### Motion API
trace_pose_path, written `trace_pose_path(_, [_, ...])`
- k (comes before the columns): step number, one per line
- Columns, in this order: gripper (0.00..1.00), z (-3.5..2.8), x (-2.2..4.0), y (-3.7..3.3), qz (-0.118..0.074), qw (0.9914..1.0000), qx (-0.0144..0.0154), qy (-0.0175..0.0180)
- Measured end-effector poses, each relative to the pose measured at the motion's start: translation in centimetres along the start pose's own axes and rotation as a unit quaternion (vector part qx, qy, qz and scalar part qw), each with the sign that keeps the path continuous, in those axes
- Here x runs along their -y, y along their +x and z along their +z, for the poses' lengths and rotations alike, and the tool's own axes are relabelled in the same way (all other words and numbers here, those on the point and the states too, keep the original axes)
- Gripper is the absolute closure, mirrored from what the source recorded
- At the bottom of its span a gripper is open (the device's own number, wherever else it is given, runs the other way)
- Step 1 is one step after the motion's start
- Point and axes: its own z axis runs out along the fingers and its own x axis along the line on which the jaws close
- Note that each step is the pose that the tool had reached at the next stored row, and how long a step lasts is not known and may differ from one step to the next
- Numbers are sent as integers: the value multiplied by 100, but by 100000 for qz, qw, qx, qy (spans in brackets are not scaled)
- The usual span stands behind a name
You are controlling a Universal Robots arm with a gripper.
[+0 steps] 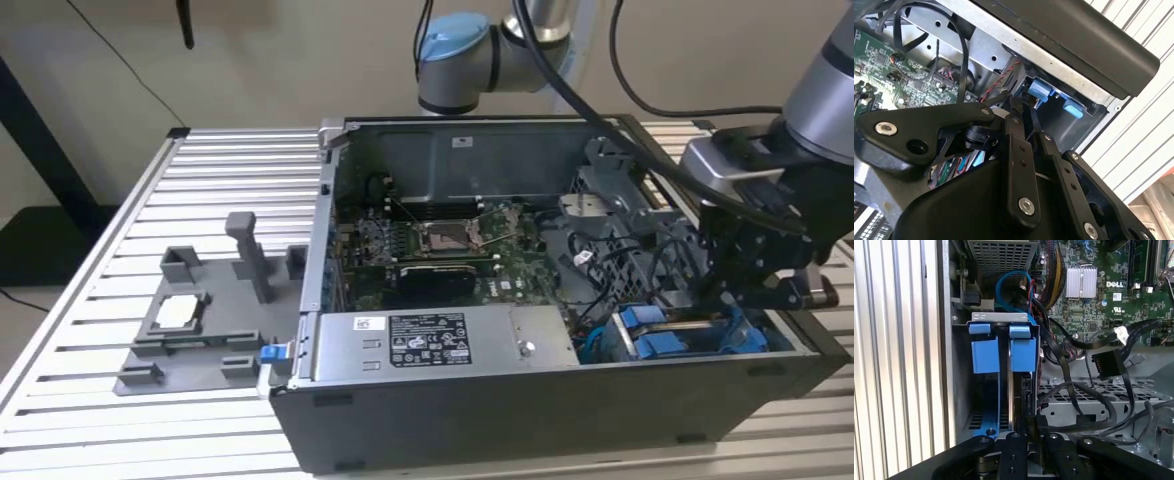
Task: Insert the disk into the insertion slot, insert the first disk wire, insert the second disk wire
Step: 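Insert the first disk wire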
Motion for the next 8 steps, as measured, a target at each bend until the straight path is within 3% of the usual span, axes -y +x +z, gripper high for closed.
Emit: trace_pose_path(8, [81, 48, -3, 1, 4, 100000, 10, -14])
